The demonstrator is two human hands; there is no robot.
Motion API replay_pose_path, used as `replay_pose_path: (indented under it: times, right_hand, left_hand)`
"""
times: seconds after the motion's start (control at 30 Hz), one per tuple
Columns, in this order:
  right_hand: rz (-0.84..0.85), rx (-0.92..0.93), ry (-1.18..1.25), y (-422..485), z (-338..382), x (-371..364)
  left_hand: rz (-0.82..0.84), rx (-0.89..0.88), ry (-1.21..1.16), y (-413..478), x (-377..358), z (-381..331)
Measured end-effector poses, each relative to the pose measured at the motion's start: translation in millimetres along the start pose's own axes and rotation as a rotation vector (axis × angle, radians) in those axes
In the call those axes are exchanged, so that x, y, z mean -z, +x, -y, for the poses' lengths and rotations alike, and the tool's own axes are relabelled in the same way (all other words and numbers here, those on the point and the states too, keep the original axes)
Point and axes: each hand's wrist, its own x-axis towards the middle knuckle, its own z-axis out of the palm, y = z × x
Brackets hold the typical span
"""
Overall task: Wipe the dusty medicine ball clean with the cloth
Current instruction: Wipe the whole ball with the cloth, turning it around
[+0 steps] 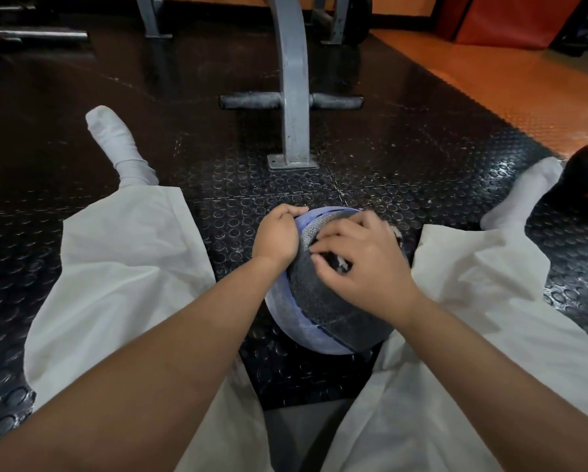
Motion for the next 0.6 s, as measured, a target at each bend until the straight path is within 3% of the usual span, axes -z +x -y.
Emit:
replay_pose_path:
  times: [0.1,0.23,0.3,0.43,0.53,0.6]
  right_hand:
    - [0.107,0.103,0.058,5.8,-11.4,9.6]
    - [0.008,-0.287,0.130,27.4,-26.9,10.5]
    - [-0.033,-0.368,0.057,28.6,-26.1,5.0]
    - [-0.078,-0.124,-0.047,11.4,-5.1,-1.9]
    - [0.047,0.118,0.022,-1.7,4.8,0.6]
    - [0.113,0.171,0.110,1.4,-5.2,8.4]
  left_hand:
    - [0.031,-0.016,-0.016,-2.6,2.0,1.4]
    - [0.013,-0.016,-0.028,-8.0,-4.6,1.9]
    - [-0.001,-0.021,-0.007,-8.2,-8.0,-0.1]
    - [0.026,-0.036,0.009,-3.1,-7.1,-4.3]
    - [0.046,-0.025,-0.006,-1.9,-1.8,-2.6]
    - [0.054,-0.034,-0.015,-3.4,0.3,-0.8]
